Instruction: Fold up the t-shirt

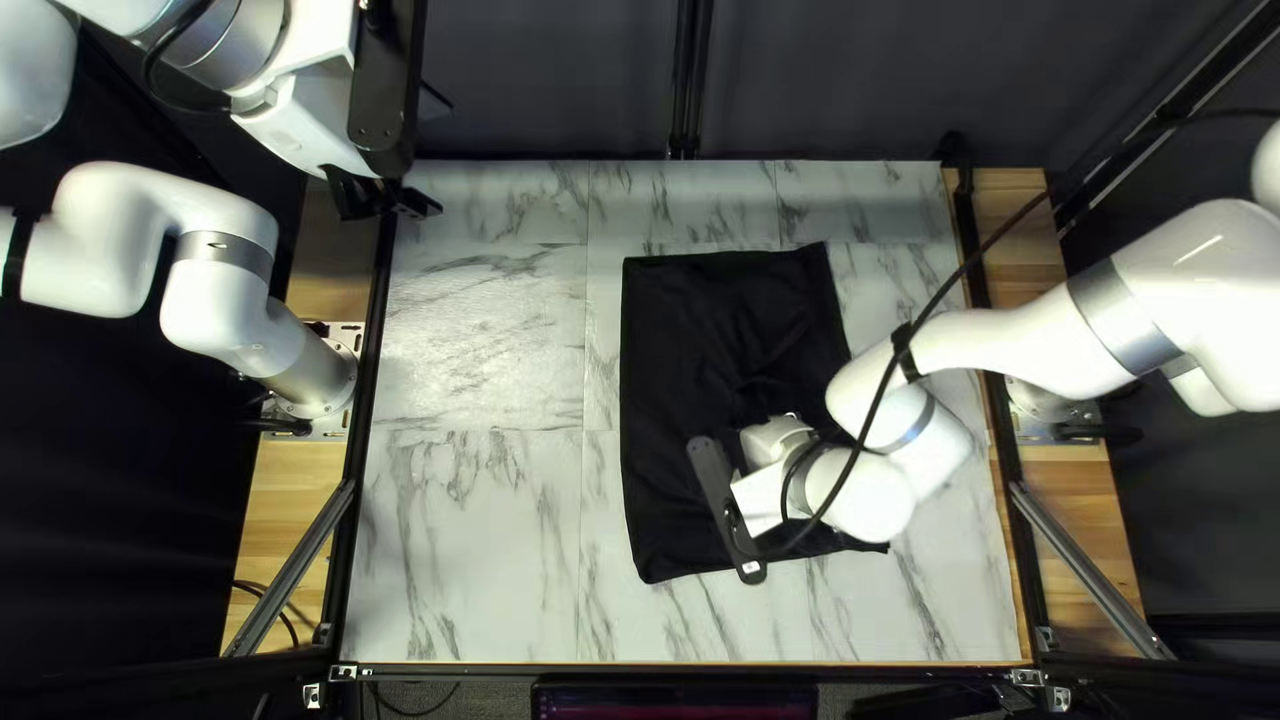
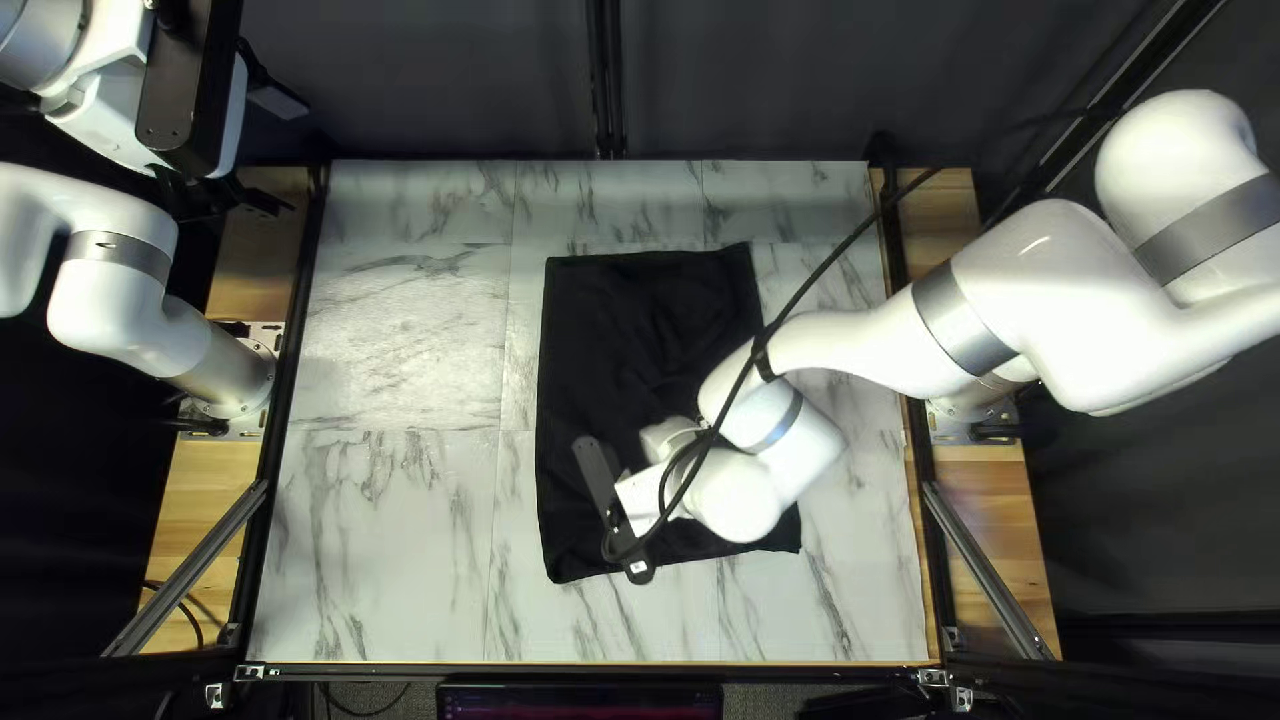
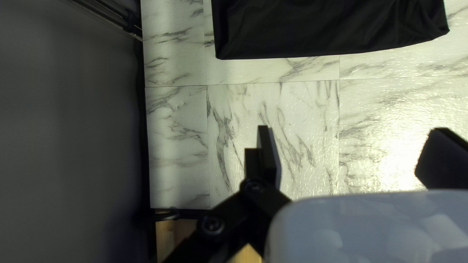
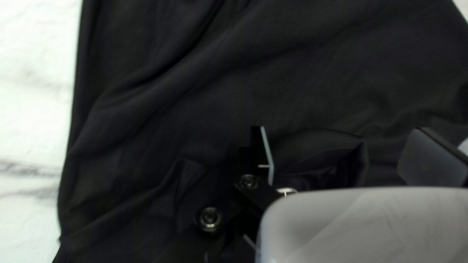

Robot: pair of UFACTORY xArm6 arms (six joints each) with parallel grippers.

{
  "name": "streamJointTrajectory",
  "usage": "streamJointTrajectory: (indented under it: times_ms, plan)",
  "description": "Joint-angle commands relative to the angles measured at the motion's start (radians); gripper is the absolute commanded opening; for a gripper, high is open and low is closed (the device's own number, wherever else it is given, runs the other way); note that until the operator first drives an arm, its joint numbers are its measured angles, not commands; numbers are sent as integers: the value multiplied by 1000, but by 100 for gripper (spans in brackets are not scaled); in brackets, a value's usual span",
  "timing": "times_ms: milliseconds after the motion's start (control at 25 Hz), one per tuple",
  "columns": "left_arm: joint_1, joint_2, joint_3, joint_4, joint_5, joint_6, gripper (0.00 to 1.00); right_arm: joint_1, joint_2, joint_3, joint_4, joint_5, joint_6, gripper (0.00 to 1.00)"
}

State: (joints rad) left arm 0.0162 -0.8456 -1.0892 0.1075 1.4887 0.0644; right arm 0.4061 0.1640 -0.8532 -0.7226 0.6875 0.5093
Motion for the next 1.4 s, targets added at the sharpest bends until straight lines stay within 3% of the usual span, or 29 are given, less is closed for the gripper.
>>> streamJointTrajectory:
  times_ms: [40,280,640,1000,1400]
  plan:
    - [0,0,0,0,0,0,100,-49,29,3,-57,-66,3,100]
    - [0,0,0,0,0,0,100,-87,36,38,-69,-114,-20,100]
    - [0,0,0,0,0,0,100,19,-219,247,71,53,14,100]
    - [0,0,0,0,0,0,100,62,-260,243,129,196,47,100]
    - [0,0,0,0,0,0,100,123,-302,275,179,263,119,100]
